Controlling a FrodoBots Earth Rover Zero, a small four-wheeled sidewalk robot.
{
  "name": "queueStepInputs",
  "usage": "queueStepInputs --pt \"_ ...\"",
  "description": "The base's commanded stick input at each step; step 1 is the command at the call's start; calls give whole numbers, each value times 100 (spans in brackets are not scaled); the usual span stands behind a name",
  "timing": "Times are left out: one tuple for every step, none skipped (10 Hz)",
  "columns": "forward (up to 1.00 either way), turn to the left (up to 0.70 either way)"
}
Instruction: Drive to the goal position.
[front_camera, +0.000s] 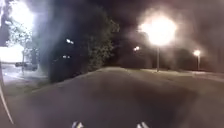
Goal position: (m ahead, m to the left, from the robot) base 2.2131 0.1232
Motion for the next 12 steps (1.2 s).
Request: queueStepInputs --pt "50 0" --pt "50 0" --pt "50 0" --pt "50 0" --pt "50 0" --pt "50 0" --pt "50 0" --pt "50 0" --pt "50 0" --pt "50 0" --pt "50 0" --pt "50 0"
